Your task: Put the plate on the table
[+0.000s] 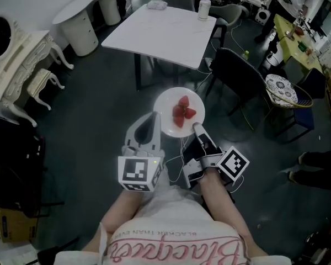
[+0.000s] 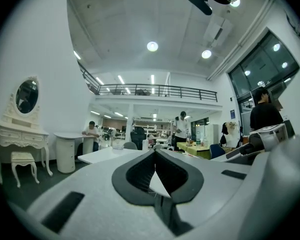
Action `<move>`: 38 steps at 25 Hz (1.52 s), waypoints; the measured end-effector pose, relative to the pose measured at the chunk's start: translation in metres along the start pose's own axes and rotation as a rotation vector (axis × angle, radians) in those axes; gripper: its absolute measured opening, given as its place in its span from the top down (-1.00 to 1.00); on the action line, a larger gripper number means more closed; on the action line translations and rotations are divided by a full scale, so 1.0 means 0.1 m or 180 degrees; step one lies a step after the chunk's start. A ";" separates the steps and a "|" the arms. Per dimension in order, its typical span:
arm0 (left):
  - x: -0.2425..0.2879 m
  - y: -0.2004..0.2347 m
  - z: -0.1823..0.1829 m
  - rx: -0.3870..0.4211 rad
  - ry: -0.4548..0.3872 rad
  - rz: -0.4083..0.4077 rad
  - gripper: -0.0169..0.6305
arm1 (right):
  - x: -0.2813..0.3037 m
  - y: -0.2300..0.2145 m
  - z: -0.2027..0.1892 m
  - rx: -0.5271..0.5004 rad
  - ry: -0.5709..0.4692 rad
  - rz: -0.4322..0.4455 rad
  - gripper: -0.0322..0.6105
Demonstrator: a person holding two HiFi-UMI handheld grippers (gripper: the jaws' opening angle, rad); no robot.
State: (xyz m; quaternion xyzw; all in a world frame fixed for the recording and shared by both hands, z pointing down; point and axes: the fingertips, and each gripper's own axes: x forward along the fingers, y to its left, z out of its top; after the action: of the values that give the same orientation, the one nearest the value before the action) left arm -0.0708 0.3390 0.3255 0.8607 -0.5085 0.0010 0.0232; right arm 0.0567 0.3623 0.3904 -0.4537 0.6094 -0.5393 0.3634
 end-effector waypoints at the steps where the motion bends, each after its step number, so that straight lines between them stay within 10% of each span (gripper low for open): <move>1: 0.11 0.05 0.01 -0.0004 -0.0006 -0.0001 0.93 | 0.11 0.00 0.05 -0.0008 -0.0001 -0.0007 0.86; 38: 3.34 2.04 -0.08 -0.0224 0.0085 -0.0057 0.93 | 3.78 -0.17 1.21 -0.0076 0.0054 -0.0242 0.86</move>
State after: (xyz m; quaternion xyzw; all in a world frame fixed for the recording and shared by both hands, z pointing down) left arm -0.0882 -0.0516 0.3504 0.8639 -0.5001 -0.0056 0.0603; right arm 0.0501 -0.0348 0.4059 -0.4762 0.6012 -0.5493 0.3319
